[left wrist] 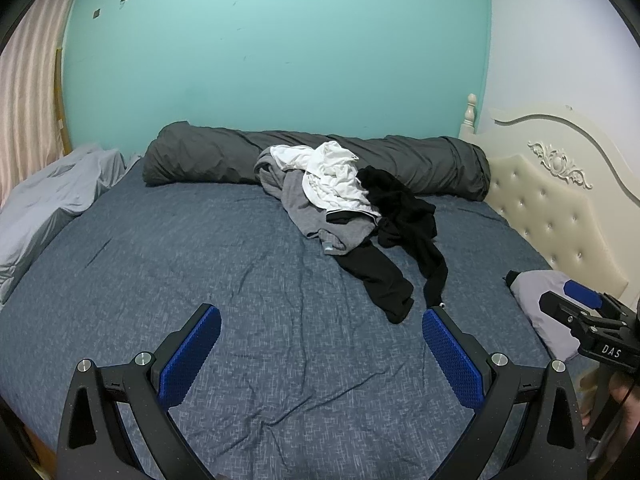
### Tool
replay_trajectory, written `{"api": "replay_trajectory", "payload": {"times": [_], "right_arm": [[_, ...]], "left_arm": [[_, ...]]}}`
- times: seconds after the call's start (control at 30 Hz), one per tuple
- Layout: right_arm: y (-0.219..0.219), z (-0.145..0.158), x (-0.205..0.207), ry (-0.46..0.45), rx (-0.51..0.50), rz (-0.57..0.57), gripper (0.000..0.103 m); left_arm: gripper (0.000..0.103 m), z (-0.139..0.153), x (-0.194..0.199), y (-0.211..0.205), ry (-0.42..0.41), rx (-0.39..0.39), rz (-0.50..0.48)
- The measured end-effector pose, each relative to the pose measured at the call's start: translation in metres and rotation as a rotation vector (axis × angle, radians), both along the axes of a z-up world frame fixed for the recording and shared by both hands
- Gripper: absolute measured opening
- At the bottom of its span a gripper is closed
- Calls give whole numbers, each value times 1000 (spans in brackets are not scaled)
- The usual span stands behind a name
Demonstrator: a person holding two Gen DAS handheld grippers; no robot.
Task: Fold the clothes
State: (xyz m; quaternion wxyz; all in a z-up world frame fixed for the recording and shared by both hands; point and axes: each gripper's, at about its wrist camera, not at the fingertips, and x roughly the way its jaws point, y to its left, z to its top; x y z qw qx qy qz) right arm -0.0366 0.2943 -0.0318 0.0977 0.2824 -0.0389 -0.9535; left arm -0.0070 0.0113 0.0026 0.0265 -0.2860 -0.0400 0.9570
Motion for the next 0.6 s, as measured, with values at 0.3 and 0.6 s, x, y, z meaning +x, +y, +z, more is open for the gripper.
{"api": "replay_trajectory", "payload": {"times": [0.3,0.6], "right_arm": [[2,3,-4,-3,1,-11,97],[8,1,-10,-11,1,-21,97]], "left_arm": [[103,-1,-4,5,5,-10,7],[103,-7,-9,7,0,-12,6]]}}
